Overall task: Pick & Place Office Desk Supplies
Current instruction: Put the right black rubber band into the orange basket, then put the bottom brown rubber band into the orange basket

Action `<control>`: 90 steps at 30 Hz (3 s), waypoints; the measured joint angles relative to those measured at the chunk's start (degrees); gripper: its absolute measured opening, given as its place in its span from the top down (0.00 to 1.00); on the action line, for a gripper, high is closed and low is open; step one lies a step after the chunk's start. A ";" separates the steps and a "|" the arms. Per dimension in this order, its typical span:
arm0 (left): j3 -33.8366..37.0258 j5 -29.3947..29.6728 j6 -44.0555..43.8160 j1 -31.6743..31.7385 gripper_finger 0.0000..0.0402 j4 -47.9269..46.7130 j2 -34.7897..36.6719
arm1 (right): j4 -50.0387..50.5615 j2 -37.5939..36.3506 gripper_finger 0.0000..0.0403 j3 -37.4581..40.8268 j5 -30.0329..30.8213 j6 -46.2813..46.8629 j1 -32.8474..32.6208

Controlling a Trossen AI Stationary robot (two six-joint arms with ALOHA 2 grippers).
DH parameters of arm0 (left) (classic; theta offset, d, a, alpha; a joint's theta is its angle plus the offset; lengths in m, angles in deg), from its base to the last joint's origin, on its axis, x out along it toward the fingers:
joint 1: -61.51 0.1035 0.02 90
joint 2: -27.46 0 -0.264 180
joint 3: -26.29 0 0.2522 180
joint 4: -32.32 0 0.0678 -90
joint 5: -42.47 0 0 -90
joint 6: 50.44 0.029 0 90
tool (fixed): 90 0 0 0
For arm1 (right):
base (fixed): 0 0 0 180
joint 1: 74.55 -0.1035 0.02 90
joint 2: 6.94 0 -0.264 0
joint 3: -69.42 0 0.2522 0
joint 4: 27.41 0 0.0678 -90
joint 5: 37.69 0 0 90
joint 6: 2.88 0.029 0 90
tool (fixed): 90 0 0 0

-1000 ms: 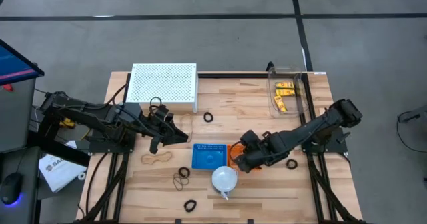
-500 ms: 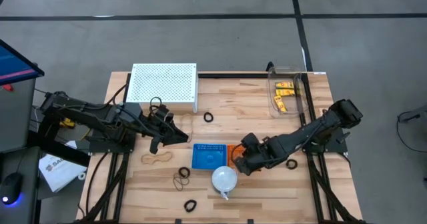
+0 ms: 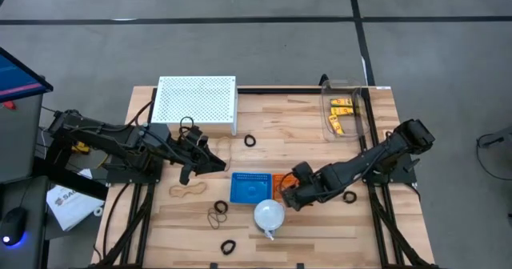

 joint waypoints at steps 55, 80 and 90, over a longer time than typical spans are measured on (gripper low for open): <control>0.02 1.99 0.48 1.55 0.81 0.15 0.00 | 6.79 -0.37 0.41 -0.12 -9.75 -9.76 8.59; 2.59 1.02 -18.41 -10.27 0.81 -47.87 -1.71 | 7.73 -13.08 0.41 -0.05 0.65 -7.83 13.13; 14.32 -0.31 -37.67 -9.74 0.81 -45.01 -11.56 | 8.00 -15.64 0.41 0.06 2.54 -8.94 14.54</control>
